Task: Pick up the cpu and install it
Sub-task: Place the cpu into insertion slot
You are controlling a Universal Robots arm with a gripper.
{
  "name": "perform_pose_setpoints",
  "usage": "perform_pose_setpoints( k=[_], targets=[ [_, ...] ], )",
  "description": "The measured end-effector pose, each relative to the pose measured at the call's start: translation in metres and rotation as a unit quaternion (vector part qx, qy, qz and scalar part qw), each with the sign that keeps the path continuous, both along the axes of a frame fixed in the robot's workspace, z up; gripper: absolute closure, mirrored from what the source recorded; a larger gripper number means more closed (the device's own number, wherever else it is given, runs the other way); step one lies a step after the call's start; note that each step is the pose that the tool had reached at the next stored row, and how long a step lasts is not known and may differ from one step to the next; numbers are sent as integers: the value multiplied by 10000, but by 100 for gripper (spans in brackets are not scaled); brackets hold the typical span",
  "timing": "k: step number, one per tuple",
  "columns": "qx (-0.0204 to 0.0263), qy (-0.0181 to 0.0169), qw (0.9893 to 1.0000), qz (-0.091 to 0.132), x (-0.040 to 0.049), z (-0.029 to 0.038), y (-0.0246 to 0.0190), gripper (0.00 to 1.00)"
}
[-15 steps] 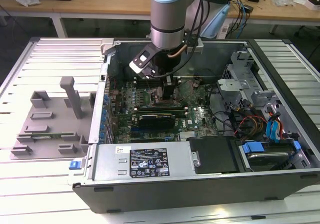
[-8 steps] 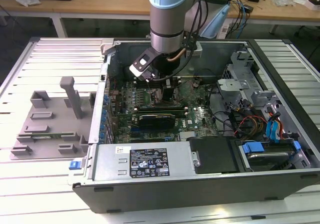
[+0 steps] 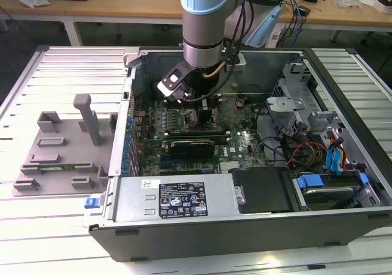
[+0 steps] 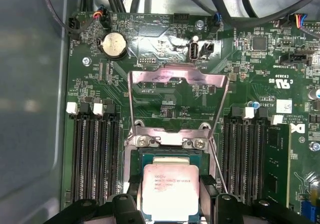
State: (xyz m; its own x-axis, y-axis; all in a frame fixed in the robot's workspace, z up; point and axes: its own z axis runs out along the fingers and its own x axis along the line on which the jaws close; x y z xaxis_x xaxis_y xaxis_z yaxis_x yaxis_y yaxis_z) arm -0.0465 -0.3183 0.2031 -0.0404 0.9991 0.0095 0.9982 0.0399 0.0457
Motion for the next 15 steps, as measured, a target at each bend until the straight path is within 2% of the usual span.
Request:
perform_pose_setpoints(
  k=[15],
  targets=[
    [-1, 0, 10000, -33, -2, -31, 13, 45]
  ],
)
